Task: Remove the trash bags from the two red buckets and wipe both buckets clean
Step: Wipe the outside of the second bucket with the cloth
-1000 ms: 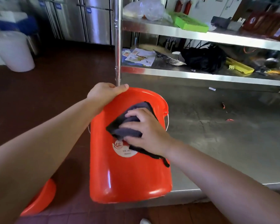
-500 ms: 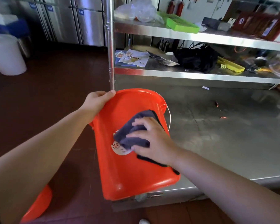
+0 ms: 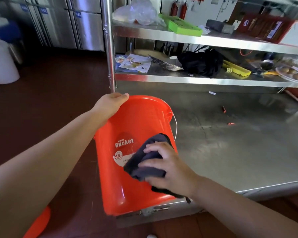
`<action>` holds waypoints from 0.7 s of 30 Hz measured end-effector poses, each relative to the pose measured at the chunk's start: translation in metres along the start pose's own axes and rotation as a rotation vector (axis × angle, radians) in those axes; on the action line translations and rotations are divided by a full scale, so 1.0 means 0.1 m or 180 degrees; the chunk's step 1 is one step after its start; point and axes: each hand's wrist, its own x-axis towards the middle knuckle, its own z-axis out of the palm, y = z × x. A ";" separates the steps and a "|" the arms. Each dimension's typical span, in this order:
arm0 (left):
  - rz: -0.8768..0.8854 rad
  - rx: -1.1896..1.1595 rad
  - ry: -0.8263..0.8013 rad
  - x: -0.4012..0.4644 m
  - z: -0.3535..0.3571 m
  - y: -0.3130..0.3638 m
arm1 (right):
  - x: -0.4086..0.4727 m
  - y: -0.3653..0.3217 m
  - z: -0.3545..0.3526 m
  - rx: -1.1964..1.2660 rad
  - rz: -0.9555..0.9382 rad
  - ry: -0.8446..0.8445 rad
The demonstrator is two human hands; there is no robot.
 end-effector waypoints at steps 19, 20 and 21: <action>0.0214 -0.0018 -0.0037 -0.03 -0.21 -0.15 | 0.48 0.11 0.00 0.0201 0.0675 0.0288; 0.0193 -0.0031 -0.0052 -0.03 -0.22 -0.17 | 0.32 0.05 0.01 0.0213 0.0622 0.0245; 0.0175 -0.0006 -0.0055 -0.04 -0.23 -0.19 | 0.17 0.00 0.02 0.0231 0.0576 0.0204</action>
